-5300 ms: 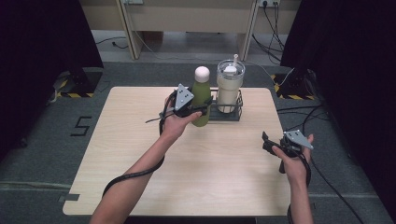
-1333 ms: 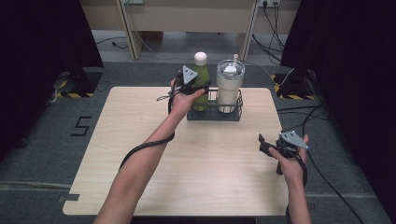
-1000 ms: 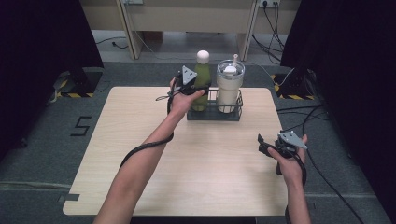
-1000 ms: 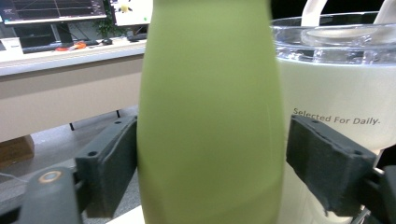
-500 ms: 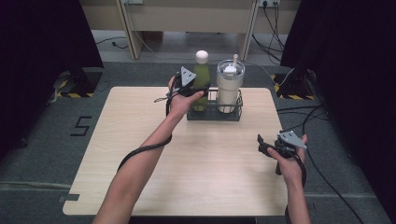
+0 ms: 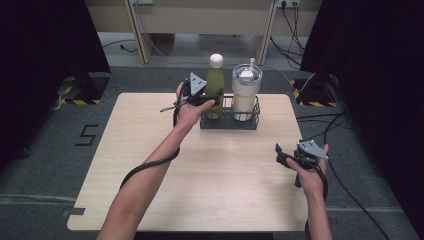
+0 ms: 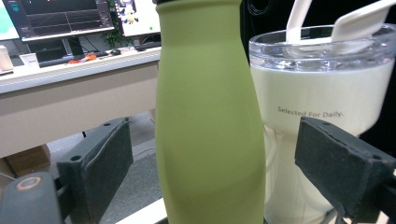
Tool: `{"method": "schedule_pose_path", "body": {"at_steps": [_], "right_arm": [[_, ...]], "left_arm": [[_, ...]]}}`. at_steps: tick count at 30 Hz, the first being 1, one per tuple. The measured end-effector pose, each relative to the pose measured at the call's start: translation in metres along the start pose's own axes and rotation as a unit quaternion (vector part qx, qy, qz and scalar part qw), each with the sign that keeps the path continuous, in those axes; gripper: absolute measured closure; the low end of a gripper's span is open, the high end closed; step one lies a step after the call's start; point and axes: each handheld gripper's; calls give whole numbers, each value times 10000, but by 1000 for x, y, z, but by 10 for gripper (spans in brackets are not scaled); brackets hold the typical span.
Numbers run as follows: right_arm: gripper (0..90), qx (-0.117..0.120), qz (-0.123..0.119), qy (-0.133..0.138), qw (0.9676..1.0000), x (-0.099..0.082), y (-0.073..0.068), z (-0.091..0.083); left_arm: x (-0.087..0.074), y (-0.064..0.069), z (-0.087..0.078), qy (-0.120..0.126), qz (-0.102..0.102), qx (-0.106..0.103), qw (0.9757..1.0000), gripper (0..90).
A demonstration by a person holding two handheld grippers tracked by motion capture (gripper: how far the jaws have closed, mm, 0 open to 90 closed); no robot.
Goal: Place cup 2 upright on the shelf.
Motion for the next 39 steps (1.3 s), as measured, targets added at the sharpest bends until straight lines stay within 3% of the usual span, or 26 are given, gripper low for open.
{"method": "schedule_pose_path", "body": {"at_steps": [39], "right_arm": [[96, -63, -21, 17, 10000, 1, 1, -3]], "left_arm": [[-16, -16, -63, -69, 198, -62, 9998, 114]]}}
Point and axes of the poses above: each handheld gripper's, and its own axes: z roughly forward along the jaws, x roughly out of its top, y roughly to its right, and after that the axes turned 15 degrees about -z, right-handed
